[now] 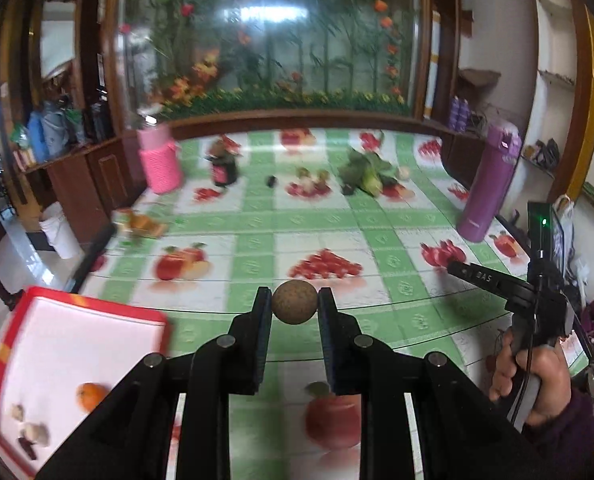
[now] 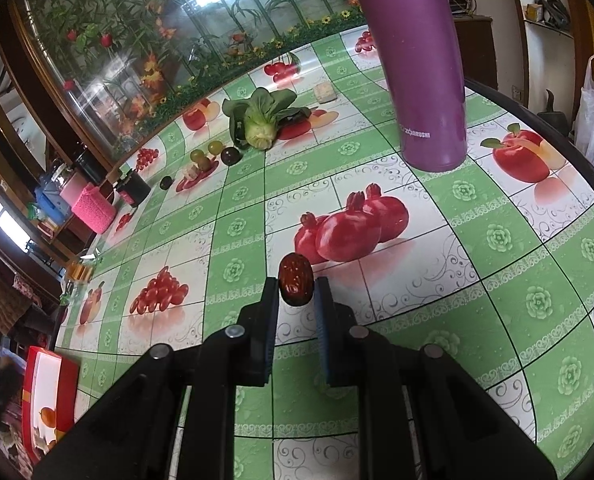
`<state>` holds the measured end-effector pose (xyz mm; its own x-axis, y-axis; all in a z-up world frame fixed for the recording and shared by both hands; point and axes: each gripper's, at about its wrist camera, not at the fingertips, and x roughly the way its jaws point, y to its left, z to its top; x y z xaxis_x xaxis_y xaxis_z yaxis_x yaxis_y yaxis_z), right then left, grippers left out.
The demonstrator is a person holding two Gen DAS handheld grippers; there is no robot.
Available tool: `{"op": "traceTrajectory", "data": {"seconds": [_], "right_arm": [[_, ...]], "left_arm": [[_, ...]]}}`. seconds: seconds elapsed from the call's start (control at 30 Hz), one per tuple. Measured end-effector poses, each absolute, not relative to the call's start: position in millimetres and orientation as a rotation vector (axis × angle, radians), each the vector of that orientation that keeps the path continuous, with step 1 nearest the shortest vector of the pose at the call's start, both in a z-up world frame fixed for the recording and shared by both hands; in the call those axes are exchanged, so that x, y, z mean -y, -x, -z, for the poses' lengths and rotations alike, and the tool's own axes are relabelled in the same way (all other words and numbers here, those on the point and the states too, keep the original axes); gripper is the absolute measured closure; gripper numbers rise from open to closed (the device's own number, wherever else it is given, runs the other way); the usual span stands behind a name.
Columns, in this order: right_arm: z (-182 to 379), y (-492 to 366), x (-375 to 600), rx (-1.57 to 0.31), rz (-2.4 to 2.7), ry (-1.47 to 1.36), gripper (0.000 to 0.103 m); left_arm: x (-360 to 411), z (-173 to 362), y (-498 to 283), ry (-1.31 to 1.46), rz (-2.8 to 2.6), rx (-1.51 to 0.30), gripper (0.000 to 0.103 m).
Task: Organize fruits
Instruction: 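Grasp a red date with the right gripper while the left grasps a kiwi and carries it toward the tray, then lower the kiwi into the tray and open the left gripper while the right releases the date there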
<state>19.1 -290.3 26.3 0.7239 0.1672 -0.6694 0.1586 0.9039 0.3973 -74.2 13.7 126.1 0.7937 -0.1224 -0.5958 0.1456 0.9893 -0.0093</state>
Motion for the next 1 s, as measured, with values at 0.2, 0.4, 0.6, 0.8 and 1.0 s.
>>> {"op": "traceTrajectory", "data": {"seconds": [0.2, 0.4, 0.6, 0.8, 1.0], "right_arm": [[-29.7, -8.7, 283.0, -0.755, 0.010, -0.517, 0.084], [-56.8, 11.5, 164.1, -0.748, -0.200, -0.391, 0.083], [-91.1, 31.3, 18.7, -0.767, -0.493, -0.249, 0.083], [-78.3, 54.4, -84.0, -0.853, -0.639, -0.130, 0.083], [-43.3, 68.7, -133.0, -0.941, -0.641, -0.018, 0.083]], "left_arm": [[-86.0, -148.6, 113.5, -0.035, -0.008, -0.528, 0.081], [-146.8, -142.9, 129.7, -0.029, -0.171, -0.499, 0.081], [-216.2, -118.3, 140.5, 0.014, -0.335, -0.555, 0.081], [-257.4, -84.2, 140.2, 0.030, -0.395, -0.651, 0.081], [-278.3, -59.7, 140.1, 0.078, -0.398, -0.704, 0.081]]}}
